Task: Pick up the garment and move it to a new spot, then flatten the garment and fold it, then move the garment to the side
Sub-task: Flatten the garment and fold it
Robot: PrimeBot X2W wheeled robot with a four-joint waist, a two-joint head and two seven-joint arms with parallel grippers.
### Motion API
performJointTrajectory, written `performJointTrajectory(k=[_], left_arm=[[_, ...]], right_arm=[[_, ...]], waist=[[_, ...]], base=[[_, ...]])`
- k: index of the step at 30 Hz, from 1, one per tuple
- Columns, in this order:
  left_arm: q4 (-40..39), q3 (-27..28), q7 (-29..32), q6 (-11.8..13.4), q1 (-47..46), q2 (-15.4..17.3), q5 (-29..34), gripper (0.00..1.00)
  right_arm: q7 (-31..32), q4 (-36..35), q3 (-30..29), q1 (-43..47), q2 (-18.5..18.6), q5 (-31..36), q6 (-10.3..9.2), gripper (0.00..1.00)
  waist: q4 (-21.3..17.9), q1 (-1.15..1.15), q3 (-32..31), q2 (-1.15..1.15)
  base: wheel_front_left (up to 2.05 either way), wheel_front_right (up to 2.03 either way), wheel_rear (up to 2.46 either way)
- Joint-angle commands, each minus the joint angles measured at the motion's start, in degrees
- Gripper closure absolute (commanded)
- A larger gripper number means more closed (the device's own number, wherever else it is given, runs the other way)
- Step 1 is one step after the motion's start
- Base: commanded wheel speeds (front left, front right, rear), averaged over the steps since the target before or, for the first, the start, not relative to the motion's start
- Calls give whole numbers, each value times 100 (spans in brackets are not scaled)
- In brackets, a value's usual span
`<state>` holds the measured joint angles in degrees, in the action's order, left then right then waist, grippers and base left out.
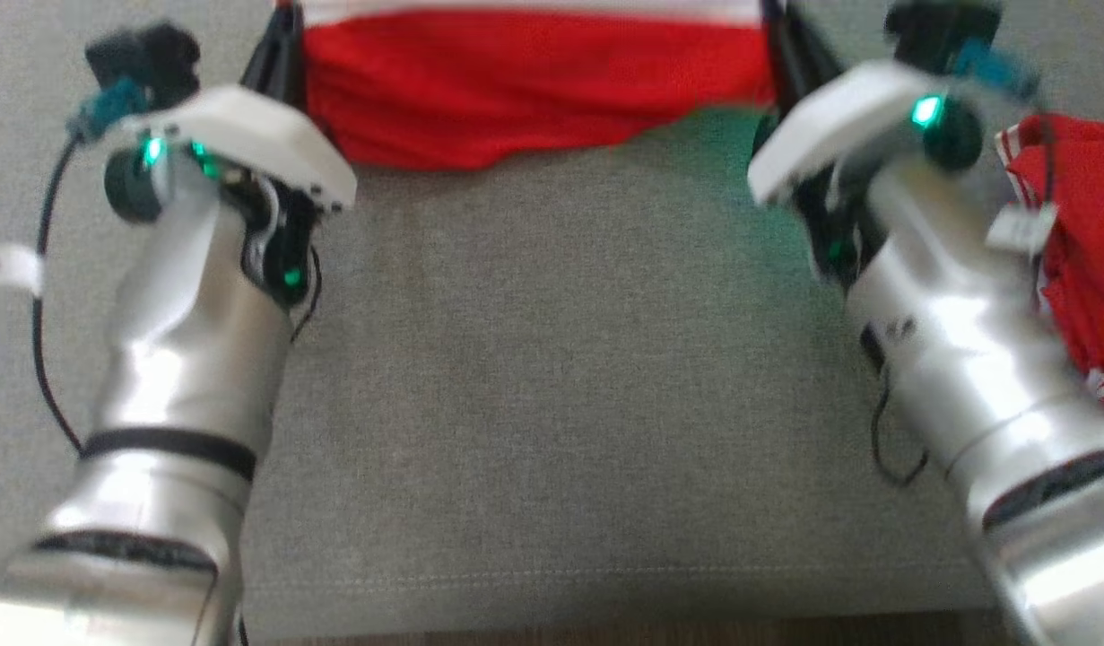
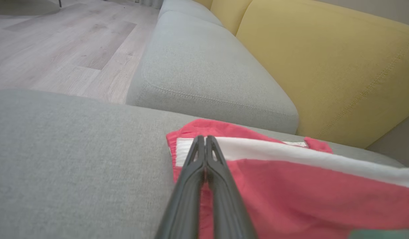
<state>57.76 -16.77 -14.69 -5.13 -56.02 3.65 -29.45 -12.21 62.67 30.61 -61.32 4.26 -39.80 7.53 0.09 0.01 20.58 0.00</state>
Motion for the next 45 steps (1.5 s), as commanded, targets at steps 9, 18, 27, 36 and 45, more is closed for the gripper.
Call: performJointTrajectory(k=[9, 18, 27, 36, 45], left_arm=[[-1633, 1018, -30, -104, 1993, 66, 472, 100], [-3138, 982, -30, -167, 4206, -64, 767, 100], [-4167, 870, 103, 82, 5577, -53, 733, 100], [-5363, 875, 554, 414, 6690, 29, 692, 100], [-5959, 789, 993, 435, 6763, 208, 690, 100]], right_arm=[[-269, -740, 7, 1821, -17, -460, -4, 100], [-167, -2641, -762, 4339, 395, -39, -4, 100], [1197, -5148, -2019, 6778, 111, 972, -4, 100], [2521, -7193, -2777, 8323, -128, 1488, -4, 100], [2856, -7772, -3137, 8189, -136, 1591, -4, 100]], waist=[[-70, -1, -613, 0], [41, -1, -1156, 0], [39, -1, -1540, 0], [49, -1, -1823, 0], [84, -1, -1791, 0]], base=[[0, 0, 0], [0, 0, 0], [0, 0, 0], [0, 0, 0], [0, 0, 0]])
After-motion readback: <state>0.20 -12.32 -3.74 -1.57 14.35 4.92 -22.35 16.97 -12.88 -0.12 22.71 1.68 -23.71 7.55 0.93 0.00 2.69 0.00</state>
